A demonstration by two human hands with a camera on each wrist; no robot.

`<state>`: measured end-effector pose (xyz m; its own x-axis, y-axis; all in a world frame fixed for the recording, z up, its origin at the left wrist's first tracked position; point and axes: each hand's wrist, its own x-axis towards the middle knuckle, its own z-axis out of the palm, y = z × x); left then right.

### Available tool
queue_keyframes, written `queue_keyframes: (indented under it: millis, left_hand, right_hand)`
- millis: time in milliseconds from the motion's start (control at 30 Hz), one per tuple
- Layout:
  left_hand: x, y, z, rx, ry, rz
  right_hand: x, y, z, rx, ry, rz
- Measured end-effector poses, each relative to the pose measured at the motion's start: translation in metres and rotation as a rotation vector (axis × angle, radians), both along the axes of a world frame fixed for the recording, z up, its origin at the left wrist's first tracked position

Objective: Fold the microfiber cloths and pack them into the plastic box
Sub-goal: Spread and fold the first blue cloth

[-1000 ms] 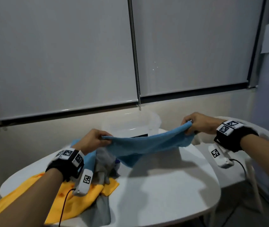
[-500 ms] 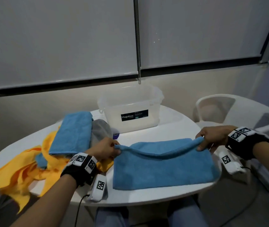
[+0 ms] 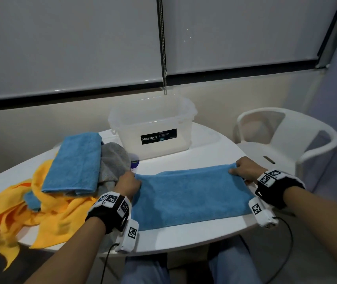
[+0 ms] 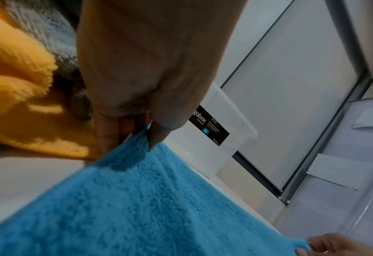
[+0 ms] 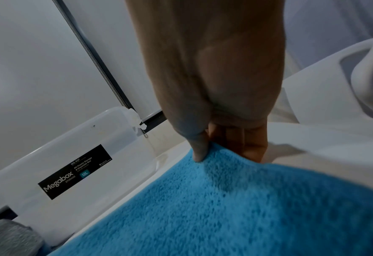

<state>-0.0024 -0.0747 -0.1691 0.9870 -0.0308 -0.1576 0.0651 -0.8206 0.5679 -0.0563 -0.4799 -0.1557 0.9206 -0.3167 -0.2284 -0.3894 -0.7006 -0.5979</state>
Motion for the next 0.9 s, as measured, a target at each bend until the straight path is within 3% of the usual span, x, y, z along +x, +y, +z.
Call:
queue_keyframes:
  millis: [400,900]
  left_hand:
    - [0.008,-0.01,0.004,0.077,0.037,0.057]
    - [0.025,-0.021,0.003,0.341,0.06,-0.07]
  right_hand:
    - [0.01,0.015,-0.009,-0.266,0.029,-0.009]
    - [0.012,0.007,-0.007,-0.289,0.04,-0.057]
